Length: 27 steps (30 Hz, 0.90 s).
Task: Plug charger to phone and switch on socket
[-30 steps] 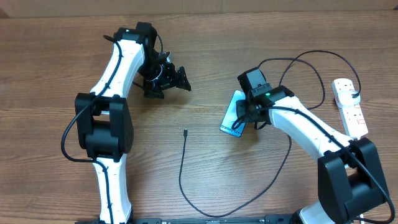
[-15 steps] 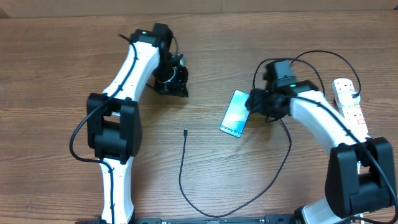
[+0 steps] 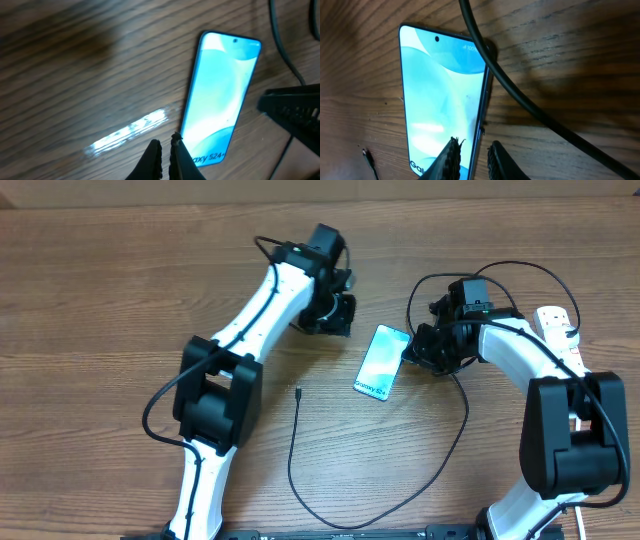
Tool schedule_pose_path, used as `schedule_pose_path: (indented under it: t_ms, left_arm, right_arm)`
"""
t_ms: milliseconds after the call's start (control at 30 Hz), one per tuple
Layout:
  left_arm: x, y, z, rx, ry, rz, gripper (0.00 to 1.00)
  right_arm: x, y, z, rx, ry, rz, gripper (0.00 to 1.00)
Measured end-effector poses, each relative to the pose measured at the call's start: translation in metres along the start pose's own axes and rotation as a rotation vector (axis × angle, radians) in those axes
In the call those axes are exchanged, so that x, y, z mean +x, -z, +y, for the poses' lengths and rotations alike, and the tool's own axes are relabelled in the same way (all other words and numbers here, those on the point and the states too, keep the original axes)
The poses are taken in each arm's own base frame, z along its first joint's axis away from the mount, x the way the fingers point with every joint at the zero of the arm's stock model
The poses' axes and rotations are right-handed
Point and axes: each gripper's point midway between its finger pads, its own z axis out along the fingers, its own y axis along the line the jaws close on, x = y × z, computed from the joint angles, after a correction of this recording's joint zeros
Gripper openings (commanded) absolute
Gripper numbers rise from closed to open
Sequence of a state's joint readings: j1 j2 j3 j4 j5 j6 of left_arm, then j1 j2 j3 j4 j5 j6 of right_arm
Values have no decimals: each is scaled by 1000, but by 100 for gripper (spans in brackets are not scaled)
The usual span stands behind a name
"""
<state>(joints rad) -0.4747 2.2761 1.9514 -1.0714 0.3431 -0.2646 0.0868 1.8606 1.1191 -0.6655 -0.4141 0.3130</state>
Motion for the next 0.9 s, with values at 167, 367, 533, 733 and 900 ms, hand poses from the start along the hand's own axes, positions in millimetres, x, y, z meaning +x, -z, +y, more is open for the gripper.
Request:
schedule_pose_path:
  t_ms: [167, 367, 533, 733, 900]
  left_arm:
    - [0, -4, -1, -57, -11, -14, 5]
    - [-2, -3, 7, -94, -5, -26, 8]
    - [-2, -4, 7, -95, -5, -23, 8]
    - [2, -26, 9, -103, -7, 12, 8]
    - [5, -40, 15, -111, 1, 38, 8]
  right_arm:
    - [-2, 0, 1, -3, 2, -8, 13]
    - [-1, -8, -5, -1, -19, -29, 13]
    - [9, -16, -12, -7, -54, -16, 12]
    - [8, -16, -11, -10, -69, -19, 11]
    - [9, -16, -5, -42, -66, -11, 12]
